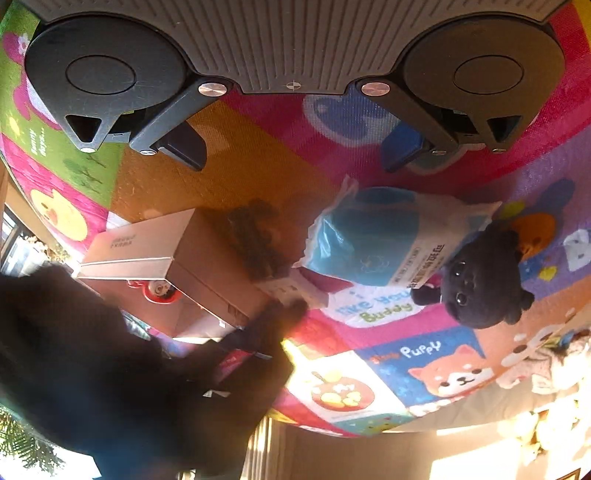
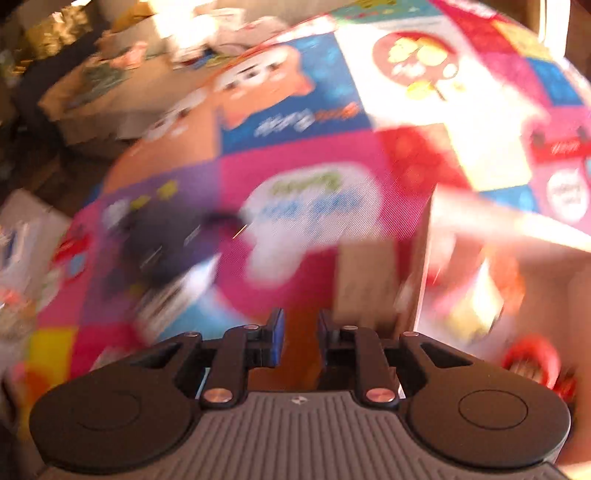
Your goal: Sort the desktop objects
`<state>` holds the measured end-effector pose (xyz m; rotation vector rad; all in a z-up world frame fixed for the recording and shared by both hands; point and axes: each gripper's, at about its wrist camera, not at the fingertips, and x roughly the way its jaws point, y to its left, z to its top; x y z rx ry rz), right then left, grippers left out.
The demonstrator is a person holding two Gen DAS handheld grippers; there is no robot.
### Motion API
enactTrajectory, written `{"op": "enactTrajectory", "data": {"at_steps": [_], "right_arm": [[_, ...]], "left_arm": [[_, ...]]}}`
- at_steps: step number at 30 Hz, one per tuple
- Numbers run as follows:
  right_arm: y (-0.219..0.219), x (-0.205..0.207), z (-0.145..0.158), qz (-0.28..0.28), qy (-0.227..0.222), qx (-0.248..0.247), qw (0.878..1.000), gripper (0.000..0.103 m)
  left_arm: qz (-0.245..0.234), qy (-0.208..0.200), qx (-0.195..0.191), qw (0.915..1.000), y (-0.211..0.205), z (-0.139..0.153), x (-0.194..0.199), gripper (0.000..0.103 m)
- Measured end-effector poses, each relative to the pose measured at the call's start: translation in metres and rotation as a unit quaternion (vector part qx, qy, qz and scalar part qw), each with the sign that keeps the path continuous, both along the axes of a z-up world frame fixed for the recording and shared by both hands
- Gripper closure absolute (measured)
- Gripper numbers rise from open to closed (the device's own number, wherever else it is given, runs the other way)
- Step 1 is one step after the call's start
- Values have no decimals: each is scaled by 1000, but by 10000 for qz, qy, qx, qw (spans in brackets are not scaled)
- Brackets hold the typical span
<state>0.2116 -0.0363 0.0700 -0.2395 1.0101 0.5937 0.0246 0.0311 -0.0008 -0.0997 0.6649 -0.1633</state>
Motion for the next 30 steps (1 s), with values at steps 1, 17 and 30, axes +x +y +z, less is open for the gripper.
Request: {"op": "enactTrajectory", "data": {"at_steps": [1, 17, 30], "right_arm": [[9, 13, -1, -73, -163, -175, 9997, 84], [25, 21, -33, 101, 997, -875, 9911, 90], [-134, -119, 12, 4, -506, 516, 9974, 65]], "left_arm": [[36, -27, 1, 10000, 1, 0, -1, 0], [-169, -266, -266, 9992, 14, 4, -17, 0], [-652, -31, 59, 9978, -12, 4, -31, 0]]}}
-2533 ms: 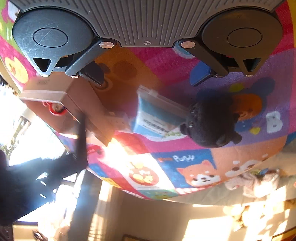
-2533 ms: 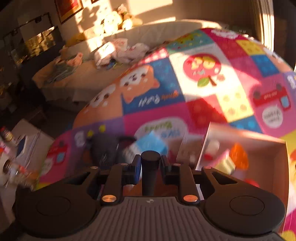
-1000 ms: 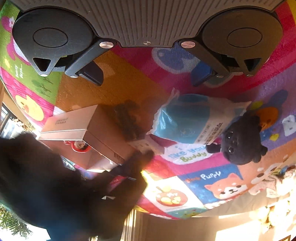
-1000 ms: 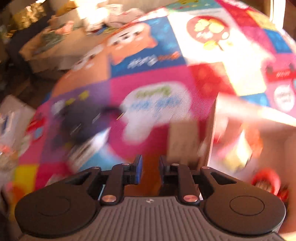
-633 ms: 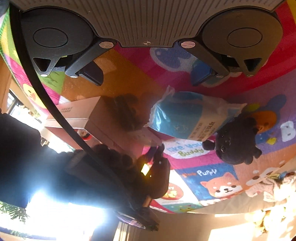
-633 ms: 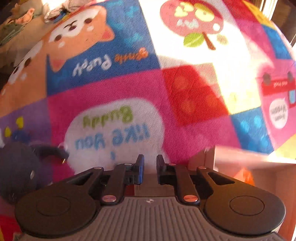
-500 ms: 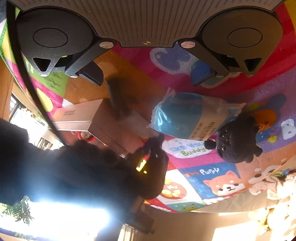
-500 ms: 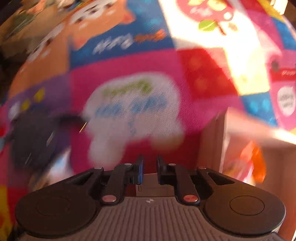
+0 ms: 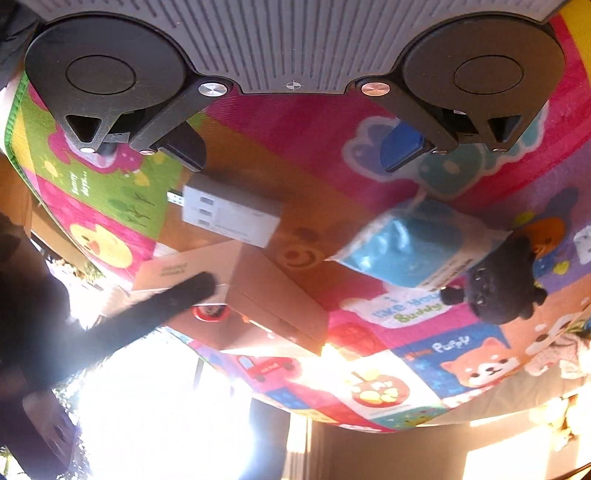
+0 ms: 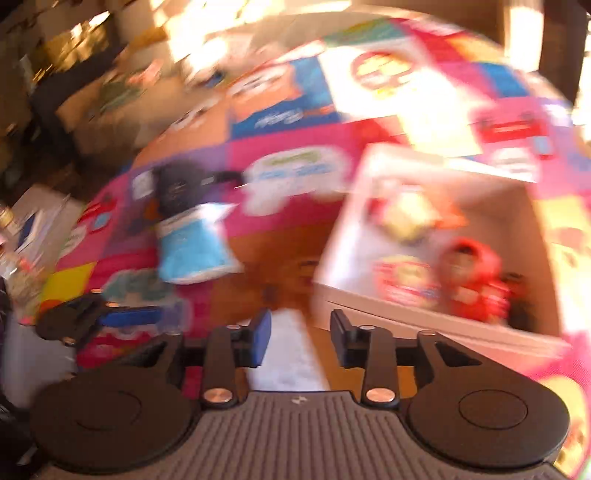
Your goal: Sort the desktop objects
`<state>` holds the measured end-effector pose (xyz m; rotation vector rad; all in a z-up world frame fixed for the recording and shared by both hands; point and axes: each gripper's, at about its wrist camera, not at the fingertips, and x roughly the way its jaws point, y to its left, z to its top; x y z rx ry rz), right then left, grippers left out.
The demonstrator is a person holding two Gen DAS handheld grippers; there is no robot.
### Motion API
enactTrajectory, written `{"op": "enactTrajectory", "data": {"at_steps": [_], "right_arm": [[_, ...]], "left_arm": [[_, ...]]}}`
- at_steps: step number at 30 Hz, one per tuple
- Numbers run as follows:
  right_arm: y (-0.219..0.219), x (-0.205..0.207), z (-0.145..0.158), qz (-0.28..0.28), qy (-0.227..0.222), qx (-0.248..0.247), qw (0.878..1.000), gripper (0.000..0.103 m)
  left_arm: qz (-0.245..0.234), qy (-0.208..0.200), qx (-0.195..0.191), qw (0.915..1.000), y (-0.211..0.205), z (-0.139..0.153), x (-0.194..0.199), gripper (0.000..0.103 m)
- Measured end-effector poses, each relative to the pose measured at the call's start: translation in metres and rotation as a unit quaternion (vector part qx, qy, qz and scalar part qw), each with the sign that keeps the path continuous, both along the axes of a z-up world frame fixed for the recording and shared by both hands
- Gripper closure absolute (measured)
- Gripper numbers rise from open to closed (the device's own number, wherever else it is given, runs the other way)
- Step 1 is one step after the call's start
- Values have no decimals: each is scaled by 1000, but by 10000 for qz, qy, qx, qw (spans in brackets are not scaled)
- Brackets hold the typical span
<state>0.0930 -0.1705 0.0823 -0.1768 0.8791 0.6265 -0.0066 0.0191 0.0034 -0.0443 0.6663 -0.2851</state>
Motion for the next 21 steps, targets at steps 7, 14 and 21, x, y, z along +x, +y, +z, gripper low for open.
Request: {"op": "enactTrajectory", "data": {"at_steps": [7, 14, 21], "right_arm": [[-31, 31, -35, -692, -19, 192, 9974, 64], [-22, 57, -42, -946, -146, 681, 9931, 65], [-61, -3, -31, -400, -415, 672, 9961, 42]], "left_arm": [[-280, 171, 196, 9993, -22, 0, -2, 0], [70, 292, 402, 9987, -24, 8, 1, 0], [58, 270, 421, 9987, -29, 11, 2, 0]]}}
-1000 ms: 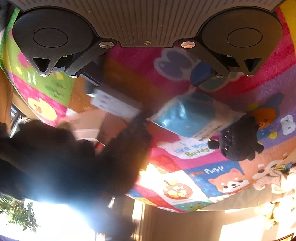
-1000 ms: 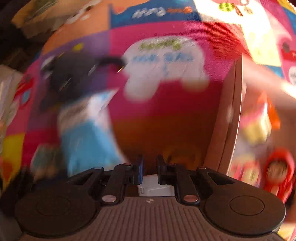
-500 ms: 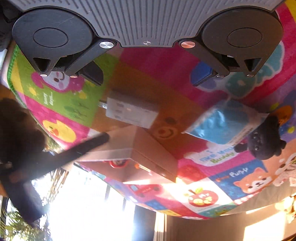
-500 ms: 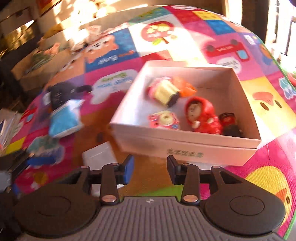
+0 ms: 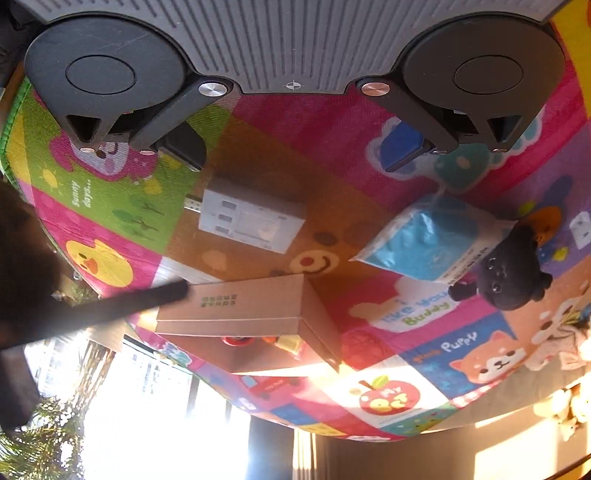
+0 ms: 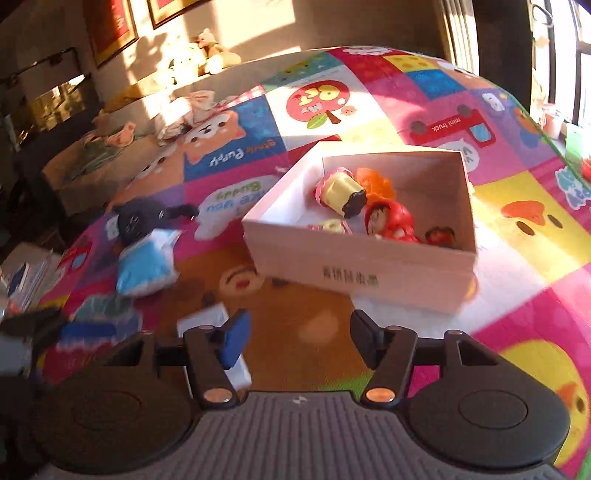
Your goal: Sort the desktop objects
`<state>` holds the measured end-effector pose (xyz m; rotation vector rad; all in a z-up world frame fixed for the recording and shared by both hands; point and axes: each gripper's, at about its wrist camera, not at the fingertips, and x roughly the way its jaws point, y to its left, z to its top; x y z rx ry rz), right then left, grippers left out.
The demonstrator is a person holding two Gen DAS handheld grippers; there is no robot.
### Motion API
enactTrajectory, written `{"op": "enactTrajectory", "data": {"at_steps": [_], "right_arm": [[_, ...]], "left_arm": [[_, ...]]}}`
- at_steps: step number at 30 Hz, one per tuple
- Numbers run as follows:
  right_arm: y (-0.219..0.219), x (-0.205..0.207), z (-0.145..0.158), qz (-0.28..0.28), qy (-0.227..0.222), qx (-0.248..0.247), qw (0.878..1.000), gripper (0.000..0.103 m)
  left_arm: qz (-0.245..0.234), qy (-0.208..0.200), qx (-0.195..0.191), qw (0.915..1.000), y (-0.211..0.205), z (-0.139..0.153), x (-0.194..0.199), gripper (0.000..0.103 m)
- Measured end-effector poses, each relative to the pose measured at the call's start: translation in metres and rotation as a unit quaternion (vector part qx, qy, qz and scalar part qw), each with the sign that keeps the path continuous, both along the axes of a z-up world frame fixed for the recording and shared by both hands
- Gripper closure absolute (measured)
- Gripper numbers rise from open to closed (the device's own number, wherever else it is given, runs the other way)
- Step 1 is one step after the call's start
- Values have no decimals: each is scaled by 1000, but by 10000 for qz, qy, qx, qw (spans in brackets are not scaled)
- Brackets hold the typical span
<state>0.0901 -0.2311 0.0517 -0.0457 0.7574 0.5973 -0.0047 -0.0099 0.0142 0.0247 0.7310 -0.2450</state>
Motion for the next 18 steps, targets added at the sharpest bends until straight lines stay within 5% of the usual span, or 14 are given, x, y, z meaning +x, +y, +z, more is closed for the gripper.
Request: {"op": "enactTrajectory", "data": {"at_steps": [4, 6, 12, 18], "right_arm": [[-18, -25, -3, 172, 186, -87, 9996, 41], [-22, -35, -6, 678, 520, -115, 9963, 41], [-9, -80, -9, 2436, 1124, -436, 9623, 41], [-1, -100, -11, 2610, 1303, -609, 9546, 41]], "left_arm": [[-81, 67, -21, 9999, -7, -3, 4, 0], [-113, 54, 6, 9999, -9, -3, 4, 0], [181, -58, -3, 9998, -5, 7, 4, 0], [369, -236, -118, 9990, 1, 27, -14, 0]]}}
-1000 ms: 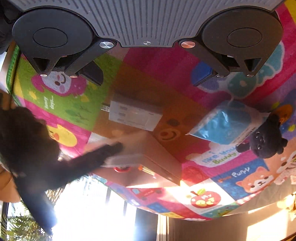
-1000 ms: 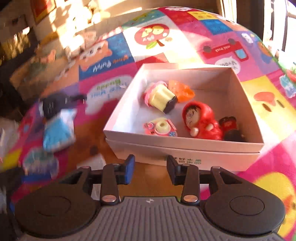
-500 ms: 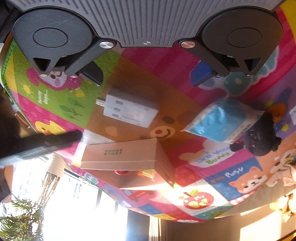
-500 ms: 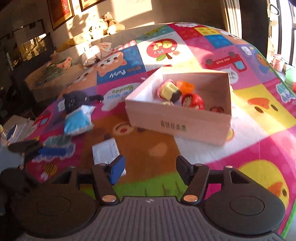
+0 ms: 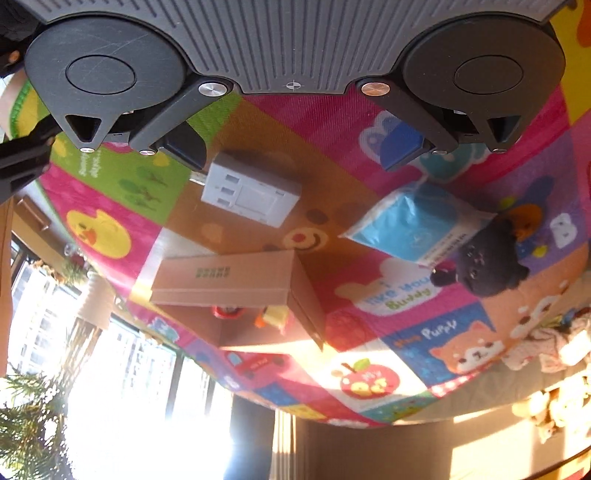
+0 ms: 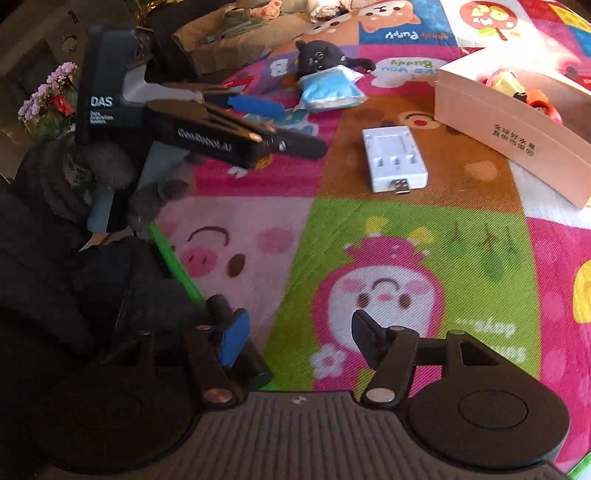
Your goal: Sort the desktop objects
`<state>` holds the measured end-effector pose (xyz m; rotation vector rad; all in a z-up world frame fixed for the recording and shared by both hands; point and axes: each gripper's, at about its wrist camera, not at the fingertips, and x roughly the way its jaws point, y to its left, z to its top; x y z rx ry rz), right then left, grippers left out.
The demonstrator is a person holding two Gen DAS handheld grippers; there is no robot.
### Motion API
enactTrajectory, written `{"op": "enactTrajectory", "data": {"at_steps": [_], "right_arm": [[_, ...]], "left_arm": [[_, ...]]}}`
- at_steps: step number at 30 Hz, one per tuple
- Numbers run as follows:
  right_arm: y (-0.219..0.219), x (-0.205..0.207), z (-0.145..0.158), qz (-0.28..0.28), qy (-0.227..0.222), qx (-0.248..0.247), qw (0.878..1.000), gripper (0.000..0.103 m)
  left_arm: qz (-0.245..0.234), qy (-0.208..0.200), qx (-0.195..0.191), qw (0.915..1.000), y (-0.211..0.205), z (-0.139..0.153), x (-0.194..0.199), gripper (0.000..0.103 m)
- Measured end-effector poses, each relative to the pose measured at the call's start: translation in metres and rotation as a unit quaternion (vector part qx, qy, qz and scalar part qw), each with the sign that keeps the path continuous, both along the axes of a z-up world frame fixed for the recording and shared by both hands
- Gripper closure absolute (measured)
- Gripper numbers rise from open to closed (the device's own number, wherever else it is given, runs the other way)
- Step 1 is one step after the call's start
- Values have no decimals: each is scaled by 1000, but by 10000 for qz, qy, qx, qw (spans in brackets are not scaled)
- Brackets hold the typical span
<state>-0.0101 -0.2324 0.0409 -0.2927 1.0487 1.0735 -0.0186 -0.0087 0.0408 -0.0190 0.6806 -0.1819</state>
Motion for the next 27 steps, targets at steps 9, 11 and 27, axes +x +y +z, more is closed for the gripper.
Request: {"op": "enactTrajectory", "data": {"at_steps": [9, 11, 27], "right_arm": [[8, -28, 0, -69, -805, -485, 9955, 39], [3, -23, 10, -573, -1349, -480, 9880, 39], [22, -14, -12, -1403, -1374, 162, 9804, 11]], "left_arm": [[82, -313, 12, 9995, 4, 15, -20, 0], [89, -320, 27, 9994, 4, 14, -19, 0], [698, 6, -94, 9975, 24, -9, 24, 0]]}}
